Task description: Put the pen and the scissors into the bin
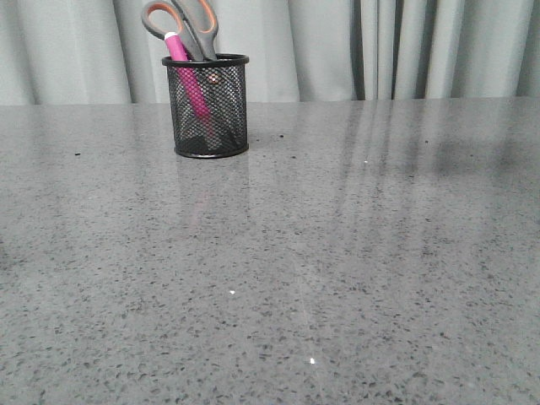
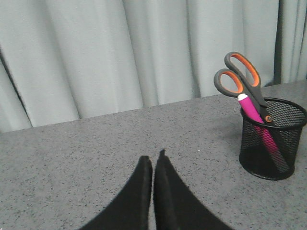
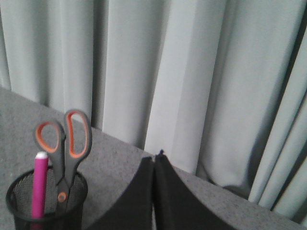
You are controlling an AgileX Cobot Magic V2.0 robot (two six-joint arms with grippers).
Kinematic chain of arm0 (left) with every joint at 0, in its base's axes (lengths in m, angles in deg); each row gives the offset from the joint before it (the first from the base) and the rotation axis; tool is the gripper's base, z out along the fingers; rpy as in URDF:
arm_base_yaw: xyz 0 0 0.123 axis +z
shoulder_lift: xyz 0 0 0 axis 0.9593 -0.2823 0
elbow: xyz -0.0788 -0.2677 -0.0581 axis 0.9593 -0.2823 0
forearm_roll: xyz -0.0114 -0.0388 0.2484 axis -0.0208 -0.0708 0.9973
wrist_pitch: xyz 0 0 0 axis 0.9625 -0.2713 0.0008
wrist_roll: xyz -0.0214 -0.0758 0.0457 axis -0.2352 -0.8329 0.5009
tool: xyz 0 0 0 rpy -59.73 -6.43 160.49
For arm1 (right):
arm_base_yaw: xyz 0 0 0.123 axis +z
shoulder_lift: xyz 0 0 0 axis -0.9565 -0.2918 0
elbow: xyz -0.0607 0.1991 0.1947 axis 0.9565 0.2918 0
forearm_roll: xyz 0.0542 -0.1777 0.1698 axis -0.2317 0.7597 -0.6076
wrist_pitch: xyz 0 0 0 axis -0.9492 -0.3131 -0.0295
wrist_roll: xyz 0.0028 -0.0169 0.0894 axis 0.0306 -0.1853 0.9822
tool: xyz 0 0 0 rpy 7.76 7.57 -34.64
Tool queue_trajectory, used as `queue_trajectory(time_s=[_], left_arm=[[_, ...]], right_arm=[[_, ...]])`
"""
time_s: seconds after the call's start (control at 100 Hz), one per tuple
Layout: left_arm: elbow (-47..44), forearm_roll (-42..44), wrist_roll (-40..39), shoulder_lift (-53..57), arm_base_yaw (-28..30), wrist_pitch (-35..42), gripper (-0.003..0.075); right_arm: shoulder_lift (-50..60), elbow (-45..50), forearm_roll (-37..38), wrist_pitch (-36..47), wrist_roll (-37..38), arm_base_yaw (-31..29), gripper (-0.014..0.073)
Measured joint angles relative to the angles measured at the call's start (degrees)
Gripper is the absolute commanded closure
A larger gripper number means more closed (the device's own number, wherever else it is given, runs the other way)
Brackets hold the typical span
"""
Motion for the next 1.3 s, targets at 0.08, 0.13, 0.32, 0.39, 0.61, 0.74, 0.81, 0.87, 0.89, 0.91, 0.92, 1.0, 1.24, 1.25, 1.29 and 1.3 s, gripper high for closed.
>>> queue_trajectory(time_s=[0.08,0.13,0.32,0.39,0.61,0.74,0.81,0.87,0.89,0.91,0.92,1.0,1.24,1.25,1.29,1.3], left_arm=[[-1.7,-0.8,0.0,1.4,0.0,1.7,0.0739],[-3.2,-1.3,0.0,2.7,0.0,2.6,0.0739],[-10.9,-2.7,0.0,11.9,0.0,4.5,0.0739],[-13.5,-3.4,0.0,16.2,0.0,4.5,0.0739],[-19.8,-6.6,0.0,28.9,0.0,5.2,0.0739],[-21.4,-8.2,0.0,34.1,0.0,5.2,0.0739],[-21.7,-8.3,0.0,35.3,0.0,5.2,0.0739],[-21.7,-8.4,0.0,35.5,0.0,5.1,0.0739],[-21.7,-8.4,0.0,35.5,0.0,5.1,0.0739],[-21.7,-8.4,0.0,35.5,0.0,5.0,0.0739],[-21.7,-8.4,0.0,35.5,0.0,5.0,0.0739],[-21.7,-8.5,0.0,35.5,0.0,4.5,0.0739],[-21.7,-8.5,0.0,35.5,0.0,4.5,0.0739],[-21.7,-8.5,0.0,35.5,0.0,4.5,0.0739],[-21.7,-8.5,0.0,35.5,0.0,4.5,0.0739],[-21.7,-8.5,0.0,35.5,0.0,4.5,0.0739]], right_arm=[[4.8,6.2,1.2,0.5,0.0,0.0,0.067],[7.9,11.5,1.6,2.3,0.0,-0.2,0.0669],[20.5,30.0,0.4,11.7,0.0,-2.8,0.0669],[25.4,36.5,-2.1,15.5,0.0,-4.2,0.0669],[40.9,52.5,-8.6,19.7,0.0,-6.8,0.0669],[47.1,58.6,-11.3,19.9,0.0,-6.9,0.0669],[48.9,60.5,-12.1,19.9,0.0,-6.9,0.0669],[49.7,61.3,-12.4,19.9,0.0,-6.9,0.067],[49.8,61.6,-12.5,19.9,0.0,-6.9,0.067],[49.8,61.7,-12.5,19.9,0.0,-6.9,0.067],[49.8,61.7,-12.5,19.9,0.0,-6.9,0.067],[49.9,61.7,-12.6,20.0,0.0,-6.9,0.067],[50.0,61.7,-12.9,20.1,-0.1,-6.9,0.067],[50.0,61.7,-12.9,20.1,-0.1,-6.9,0.067],[50.0,61.7,-12.9,20.1,-0.1,-6.9,0.067],[50.0,61.7,-12.9,20.1,-0.1,-6.9,0.067]])
